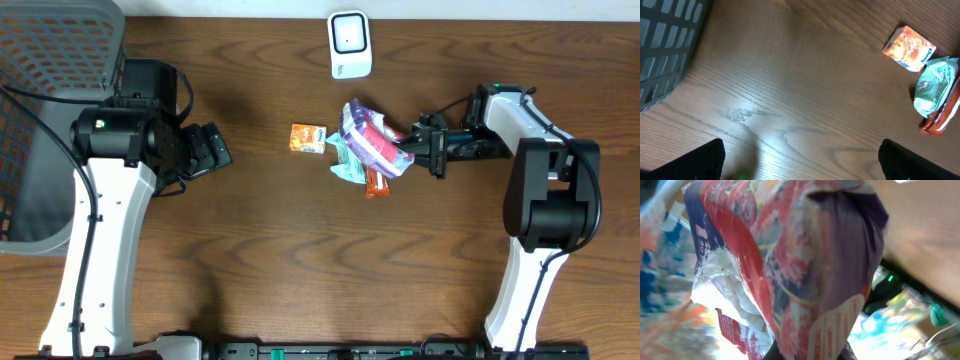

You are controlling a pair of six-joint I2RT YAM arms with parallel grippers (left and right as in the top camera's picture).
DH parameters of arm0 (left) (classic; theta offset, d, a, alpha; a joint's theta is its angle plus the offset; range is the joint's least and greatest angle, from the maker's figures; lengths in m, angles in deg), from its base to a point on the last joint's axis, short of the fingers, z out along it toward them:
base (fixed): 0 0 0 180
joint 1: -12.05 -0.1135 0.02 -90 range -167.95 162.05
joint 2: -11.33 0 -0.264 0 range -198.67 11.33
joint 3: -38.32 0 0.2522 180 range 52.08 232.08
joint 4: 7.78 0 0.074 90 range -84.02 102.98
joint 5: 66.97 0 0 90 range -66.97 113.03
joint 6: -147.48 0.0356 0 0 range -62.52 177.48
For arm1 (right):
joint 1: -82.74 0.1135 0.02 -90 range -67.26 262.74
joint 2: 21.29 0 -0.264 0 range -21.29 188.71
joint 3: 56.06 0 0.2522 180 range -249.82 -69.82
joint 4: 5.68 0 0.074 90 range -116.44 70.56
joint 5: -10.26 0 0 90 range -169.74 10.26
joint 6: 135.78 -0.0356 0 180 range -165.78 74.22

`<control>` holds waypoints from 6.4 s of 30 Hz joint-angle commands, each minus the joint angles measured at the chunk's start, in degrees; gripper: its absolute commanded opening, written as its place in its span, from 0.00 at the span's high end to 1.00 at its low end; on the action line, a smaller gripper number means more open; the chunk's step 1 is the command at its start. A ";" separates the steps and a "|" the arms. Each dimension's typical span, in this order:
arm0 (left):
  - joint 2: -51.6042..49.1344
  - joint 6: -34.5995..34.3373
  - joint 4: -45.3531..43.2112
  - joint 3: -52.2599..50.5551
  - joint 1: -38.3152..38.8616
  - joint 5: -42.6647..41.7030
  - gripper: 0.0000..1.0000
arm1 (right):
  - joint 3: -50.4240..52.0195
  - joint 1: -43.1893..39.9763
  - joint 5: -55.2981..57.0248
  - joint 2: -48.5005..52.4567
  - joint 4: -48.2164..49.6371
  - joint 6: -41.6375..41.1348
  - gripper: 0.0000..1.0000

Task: Scan the item barcode
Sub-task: 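Carry the purple pack to the scanner, barcode facing it, then move the purple pack to the table's right back corner and release, then reach the right gripper toward the red-orange bar on the table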

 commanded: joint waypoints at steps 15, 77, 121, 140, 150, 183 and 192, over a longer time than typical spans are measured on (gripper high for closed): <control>-0.37 -0.52 0.17 -0.20 -0.13 0.55 0.02 | -14.34 5.20 40.11 0.85 18.99 -18.80 0.99; -0.37 -0.52 0.17 -0.20 -0.13 0.55 0.02 | -20.90 11.67 60.89 -12.00 54.80 -24.96 0.99; -0.37 -0.52 0.17 -0.20 -0.13 0.55 0.02 | -19.04 -25.24 67.38 -11.13 47.89 -46.95 0.99; -0.37 -0.52 0.17 -0.20 -0.13 0.55 0.02 | -5.49 -33.51 72.72 -10.71 70.82 -50.29 0.53; -0.37 -0.52 0.17 -0.20 -0.13 0.55 0.02 | -6.38 -33.92 49.66 -14.73 71.71 -40.72 0.24; -0.37 -0.52 0.17 -0.20 -0.13 0.55 0.02 | 6.47 9.31 65.55 -19.61 47.52 -16.00 0.23; -0.37 -0.52 0.17 -0.20 -0.13 0.55 0.02 | 13.27 13.62 65.59 -19.61 54.07 -17.90 0.40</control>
